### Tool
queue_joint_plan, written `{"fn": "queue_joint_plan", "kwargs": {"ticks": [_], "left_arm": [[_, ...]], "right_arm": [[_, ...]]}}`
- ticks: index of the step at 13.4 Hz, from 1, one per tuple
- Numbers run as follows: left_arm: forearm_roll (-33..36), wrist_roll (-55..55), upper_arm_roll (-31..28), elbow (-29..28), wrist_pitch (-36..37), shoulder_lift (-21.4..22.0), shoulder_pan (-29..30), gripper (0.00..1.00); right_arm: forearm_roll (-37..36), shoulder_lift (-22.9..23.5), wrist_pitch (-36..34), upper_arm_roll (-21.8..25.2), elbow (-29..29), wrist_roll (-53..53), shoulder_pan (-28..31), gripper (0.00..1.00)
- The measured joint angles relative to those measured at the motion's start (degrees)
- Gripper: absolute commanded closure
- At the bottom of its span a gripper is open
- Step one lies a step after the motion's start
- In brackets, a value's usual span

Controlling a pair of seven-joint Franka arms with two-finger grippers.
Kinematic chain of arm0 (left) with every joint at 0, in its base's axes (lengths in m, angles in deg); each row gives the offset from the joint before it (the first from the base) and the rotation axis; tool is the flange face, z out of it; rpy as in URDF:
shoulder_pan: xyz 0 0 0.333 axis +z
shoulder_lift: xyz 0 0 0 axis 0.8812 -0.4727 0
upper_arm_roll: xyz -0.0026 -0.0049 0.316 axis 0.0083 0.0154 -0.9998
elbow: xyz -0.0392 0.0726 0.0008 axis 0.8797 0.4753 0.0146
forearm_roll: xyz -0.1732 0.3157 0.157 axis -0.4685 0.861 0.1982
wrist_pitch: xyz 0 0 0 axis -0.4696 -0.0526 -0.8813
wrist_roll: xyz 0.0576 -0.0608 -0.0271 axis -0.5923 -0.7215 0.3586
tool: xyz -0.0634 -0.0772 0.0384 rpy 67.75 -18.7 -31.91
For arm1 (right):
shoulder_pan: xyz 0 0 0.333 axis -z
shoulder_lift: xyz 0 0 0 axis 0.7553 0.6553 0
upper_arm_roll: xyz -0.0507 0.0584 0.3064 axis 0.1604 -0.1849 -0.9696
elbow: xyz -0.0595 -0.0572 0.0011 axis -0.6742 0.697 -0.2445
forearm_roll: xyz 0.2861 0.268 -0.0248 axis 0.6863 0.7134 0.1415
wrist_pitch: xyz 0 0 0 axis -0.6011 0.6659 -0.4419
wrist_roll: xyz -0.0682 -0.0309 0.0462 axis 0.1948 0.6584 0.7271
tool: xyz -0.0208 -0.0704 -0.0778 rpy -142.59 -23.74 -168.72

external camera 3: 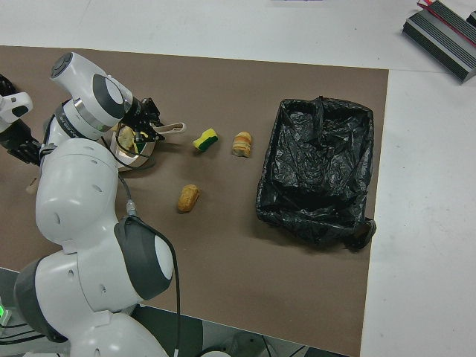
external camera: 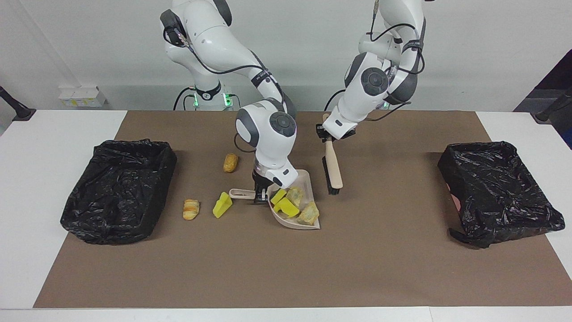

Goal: Sweep and dump trash in bin
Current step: 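Sweep the remaining yellow sponge pieces into the dustpan with the left gripper, then carry the loaded dustpan with the right gripper to the nearby trash bag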

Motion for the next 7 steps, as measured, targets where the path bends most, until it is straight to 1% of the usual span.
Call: {"fn": "queue_joint_plan", "kwargs": {"ticks": [1, 2, 3, 5, 6, 7], "left_arm": [[1.2, -1.4, 0.1, -0.5, 2.8, 2.2, 0.0, 1.0], [1.8, -2.7, 0.5, -1.9, 3.8, 4.2, -0.1, 1.0], [2.0, -4.7, 0.9, -4.8, 3.0, 6.5, -1.1, 1.0], [2.0, -7.4, 1.6, -12.4, -1.7, 10.7, -4.6, 1.0], [2.0, -8.8, 1.9, -15.9, -4.6, 12.0, -6.8, 1.0], [2.0, -10.5, 2.0, -18.2, -7.4, 12.2, -8.5, 1.0]], "right_arm": [[0.4, 0.0, -0.1, 0.0, 0.0, -1.4, 0.0, 1.0], [1.1, -0.1, -0.2, 0.0, 0.0, -3.1, 0.0, 1.0], [2.0, -0.1, -0.1, 0.0, 0.0, -4.8, 0.0, 1.0], [2.9, -0.3, 0.0, 0.0, -0.1, -6.0, 0.2, 1.0], [3.2, -0.7, 0.1, 0.0, -0.1, -6.1, 0.6, 1.0], [3.7, -1.3, 0.1, 0.0, -0.1, -6.1, 1.2, 1.0]]}}
